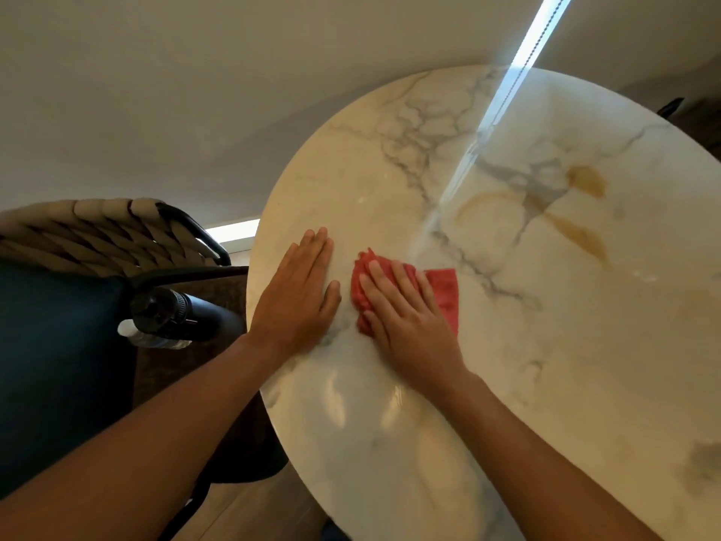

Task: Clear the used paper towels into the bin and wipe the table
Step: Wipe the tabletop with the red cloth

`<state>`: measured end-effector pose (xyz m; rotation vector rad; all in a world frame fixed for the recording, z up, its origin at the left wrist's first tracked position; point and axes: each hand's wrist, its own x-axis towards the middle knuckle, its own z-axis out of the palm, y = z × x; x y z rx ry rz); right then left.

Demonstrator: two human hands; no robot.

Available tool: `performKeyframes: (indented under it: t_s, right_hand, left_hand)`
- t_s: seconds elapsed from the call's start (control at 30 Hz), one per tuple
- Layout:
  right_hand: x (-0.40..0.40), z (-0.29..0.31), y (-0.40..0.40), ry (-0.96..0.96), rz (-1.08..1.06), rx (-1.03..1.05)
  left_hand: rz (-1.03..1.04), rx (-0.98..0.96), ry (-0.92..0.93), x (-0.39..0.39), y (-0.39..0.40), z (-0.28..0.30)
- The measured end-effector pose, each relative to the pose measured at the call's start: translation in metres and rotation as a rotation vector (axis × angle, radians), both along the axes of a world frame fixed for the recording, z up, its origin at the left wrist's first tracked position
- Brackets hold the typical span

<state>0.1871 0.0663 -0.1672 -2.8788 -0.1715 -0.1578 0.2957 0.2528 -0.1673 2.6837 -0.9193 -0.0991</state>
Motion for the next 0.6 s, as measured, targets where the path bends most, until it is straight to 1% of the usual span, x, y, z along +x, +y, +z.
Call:
performKeyframes:
  t_s: [0.07,0.13,0.23,0.33,0.4,0.5,0.6]
  right_hand:
    - [-0.03,0.003,-0.014,-0.011,0.074,-0.037]
    - [-0.046,0.007,-0.037,-0.013,0.074,-0.035]
    - [-0.04,0.009,-0.07,0.029,-0.11,-0.036]
    - [0.006,0.013,-0.088,0.101,-0.319,-0.059]
    - [0.051,0.013,-0.089,0.135,-0.408,-0.051]
    - [0.116,0.01,-0.07,0.151,-0.452,-0.041]
    - [0.148,0.006,-0.044,0.138,-0.408,-0.048]
  left_hand:
    - [0.002,-0.01,0.002,0.0,-0.001,0.0]
    - [0.011,-0.013,0.012,-0.001,-0.001,0.0]
    - [0.016,-0.013,0.019,-0.002,-0.002,0.0]
    - [0.015,-0.01,-0.004,-0.002,-0.003,0.0]
    - [0.013,-0.006,-0.015,-0.003,-0.003,0.0]
    - [0.023,-0.02,-0.015,-0.004,-0.004,0.001]
    - [0.03,-0.032,-0.008,-0.002,-0.003,0.001]
